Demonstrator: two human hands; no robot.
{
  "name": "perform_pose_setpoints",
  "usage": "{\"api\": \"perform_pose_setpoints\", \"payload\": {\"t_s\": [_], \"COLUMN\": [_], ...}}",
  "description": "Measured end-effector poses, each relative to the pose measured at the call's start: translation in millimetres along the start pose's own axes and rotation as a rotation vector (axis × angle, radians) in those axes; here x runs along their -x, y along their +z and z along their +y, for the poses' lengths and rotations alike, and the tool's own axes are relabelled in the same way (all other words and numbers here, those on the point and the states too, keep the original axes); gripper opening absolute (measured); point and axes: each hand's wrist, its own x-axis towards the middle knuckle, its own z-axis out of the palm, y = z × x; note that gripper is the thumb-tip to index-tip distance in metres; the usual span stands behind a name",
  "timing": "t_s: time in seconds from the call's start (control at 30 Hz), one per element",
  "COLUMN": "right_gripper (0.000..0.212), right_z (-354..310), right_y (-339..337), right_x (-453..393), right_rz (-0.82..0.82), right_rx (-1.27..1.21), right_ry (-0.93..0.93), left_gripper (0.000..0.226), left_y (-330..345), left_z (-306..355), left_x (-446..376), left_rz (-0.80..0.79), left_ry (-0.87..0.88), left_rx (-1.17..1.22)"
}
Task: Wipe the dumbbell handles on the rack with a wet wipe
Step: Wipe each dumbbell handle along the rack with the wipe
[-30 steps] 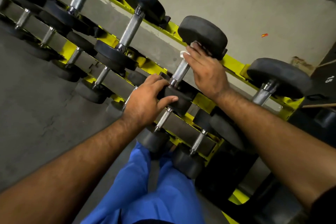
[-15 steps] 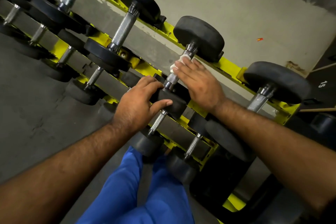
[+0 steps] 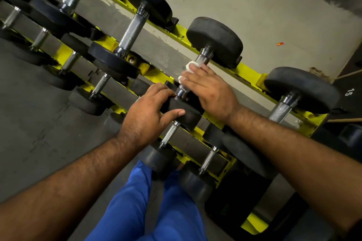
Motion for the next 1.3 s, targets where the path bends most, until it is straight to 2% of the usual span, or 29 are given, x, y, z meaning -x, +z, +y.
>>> {"api": "perform_pose_setpoints", "payload": {"t_s": [0.07,0.17,0.3,0.43,0.6,0.73,0.87,0.93,1.03,1.07,1.13,1.2,1.3], "right_gripper": [0.046,0.048,0.044,0.048,0.038,0.037,0.037,0.038,0.044,0.044,0.042,0.046,0.058], "right_z": [13,20,2,26,4,16,0,19,22,11,-1,17,27], "right_y": [-10,-14,-5,-17,-6,-8,0,-9,-10,-2,4,-2,-6], "right_x": [-3,-6,5,-1,7,3,11,5,5,11,24,19,9], "right_rz": [0.003,0.065,-0.092,0.028,-0.124,0.015,-0.092,-0.041,0.093,0.080,-0.027,-0.060,0.041], "right_rx": [0.021,0.035,0.013,0.042,0.051,0.076,0.026,0.063,0.097,0.079,0.050,0.079,0.101], "right_ry": [-0.006,0.131,-0.117,0.063,-0.250,-0.090,-0.264,-0.201,0.018,0.004,-0.137,-0.156,0.081], "left_gripper": [0.065,0.066,0.064,0.062,0.062,0.062,0.064,0.064,0.066,0.066,0.065,0.065,0.067], "left_y": [-1,-1,0,2,1,3,4,3,5,5,4,4,3], "left_z": [0,1,0,-1,-1,-2,-1,0,0,0,1,2,0], "left_x": [0,0,0,1,0,0,1,3,2,2,2,1,1], "left_rz": [-0.002,-0.006,0.000,0.007,0.003,0.015,0.017,0.008,0.008,0.015,0.031,0.025,0.013], "left_ry": [-0.001,-0.012,0.005,-0.003,0.010,-0.002,0.003,-0.008,-0.011,-0.006,0.007,0.009,0.003], "left_rx": [0.004,0.002,0.001,0.011,0.015,0.011,0.009,0.006,-0.001,-0.007,-0.022,-0.033,-0.025]}}
